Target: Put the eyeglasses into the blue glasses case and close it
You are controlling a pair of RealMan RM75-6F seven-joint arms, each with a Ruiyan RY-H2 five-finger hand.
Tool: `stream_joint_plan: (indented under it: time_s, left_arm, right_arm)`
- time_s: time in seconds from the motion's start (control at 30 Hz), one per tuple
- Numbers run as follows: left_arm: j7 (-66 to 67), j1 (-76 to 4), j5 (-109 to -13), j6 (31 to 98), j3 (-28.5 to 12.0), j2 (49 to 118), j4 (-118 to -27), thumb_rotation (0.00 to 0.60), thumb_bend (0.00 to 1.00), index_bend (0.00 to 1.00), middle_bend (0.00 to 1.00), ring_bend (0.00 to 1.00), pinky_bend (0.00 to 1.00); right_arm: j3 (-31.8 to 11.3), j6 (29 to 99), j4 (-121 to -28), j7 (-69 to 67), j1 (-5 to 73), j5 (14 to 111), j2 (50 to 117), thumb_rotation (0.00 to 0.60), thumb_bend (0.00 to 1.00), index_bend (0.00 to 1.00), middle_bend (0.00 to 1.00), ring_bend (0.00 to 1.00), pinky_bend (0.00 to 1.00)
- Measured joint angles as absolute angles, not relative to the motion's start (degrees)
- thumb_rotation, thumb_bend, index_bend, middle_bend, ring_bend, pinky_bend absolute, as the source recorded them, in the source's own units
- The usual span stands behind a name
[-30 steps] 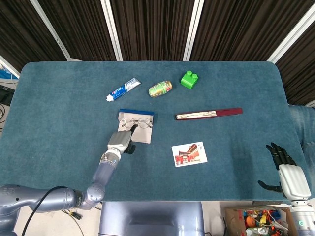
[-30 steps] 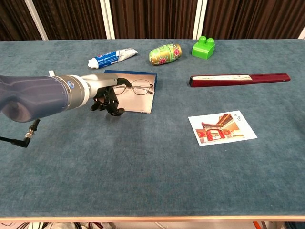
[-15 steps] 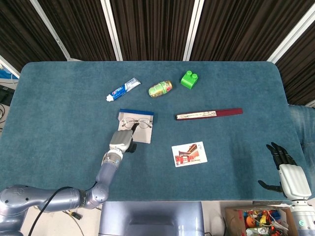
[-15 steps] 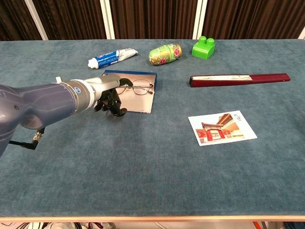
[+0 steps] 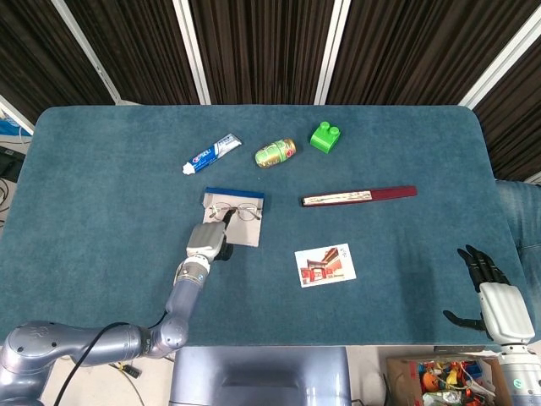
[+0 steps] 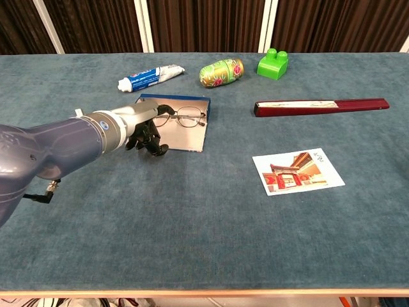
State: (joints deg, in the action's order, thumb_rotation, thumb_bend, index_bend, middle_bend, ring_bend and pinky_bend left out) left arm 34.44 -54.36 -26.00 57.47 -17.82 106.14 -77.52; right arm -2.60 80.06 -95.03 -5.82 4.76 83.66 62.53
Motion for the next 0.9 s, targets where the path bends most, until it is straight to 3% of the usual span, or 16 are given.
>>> stream_joint_plan:
  time_s: [0.9]
  left_arm:
    - [34.77,-54.72,-25.75,57.1,-18.15,107.35,-75.26,0.6,0.46,0.0,0.8,0.77,0.8]
  right_arm:
    - [-2.7,80.07,-95.14,-5.51,4.7,83.35,62.54,0.6,0.1,0.02,0.0,0.03,0.18]
